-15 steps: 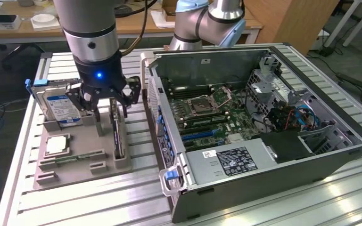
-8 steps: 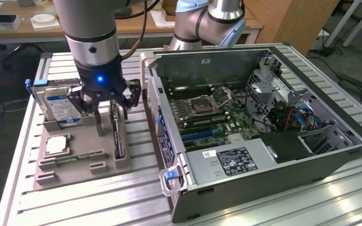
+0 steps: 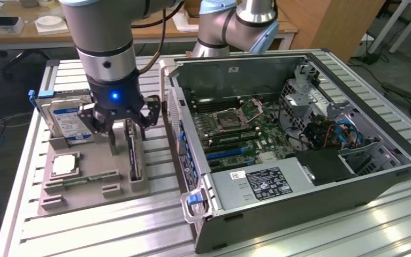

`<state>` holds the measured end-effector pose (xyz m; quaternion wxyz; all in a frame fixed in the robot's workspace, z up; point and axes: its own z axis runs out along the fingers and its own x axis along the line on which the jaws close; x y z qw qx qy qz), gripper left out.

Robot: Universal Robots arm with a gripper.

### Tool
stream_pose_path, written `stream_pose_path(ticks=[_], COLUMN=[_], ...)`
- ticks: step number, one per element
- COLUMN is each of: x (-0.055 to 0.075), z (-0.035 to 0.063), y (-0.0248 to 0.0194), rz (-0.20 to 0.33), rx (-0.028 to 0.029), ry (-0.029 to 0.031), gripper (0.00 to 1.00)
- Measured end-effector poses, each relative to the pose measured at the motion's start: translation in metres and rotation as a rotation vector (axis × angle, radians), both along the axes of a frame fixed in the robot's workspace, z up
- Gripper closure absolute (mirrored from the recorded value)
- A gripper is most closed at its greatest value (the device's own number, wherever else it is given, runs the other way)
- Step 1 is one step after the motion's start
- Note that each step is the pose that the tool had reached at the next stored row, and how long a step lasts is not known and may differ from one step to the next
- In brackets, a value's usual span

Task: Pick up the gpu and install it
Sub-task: 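Pick up the gpu and move the gpu toward the slot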

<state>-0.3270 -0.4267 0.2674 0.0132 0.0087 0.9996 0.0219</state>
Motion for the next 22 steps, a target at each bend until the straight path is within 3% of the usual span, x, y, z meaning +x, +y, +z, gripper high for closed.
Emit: stream_pose_path(ticks=[22], x=[0.000], z=[-0.0278], y=[-0.0012], rz=[-0.001], rx=[0.0000], ry=[0.0000], gripper=[0.35])
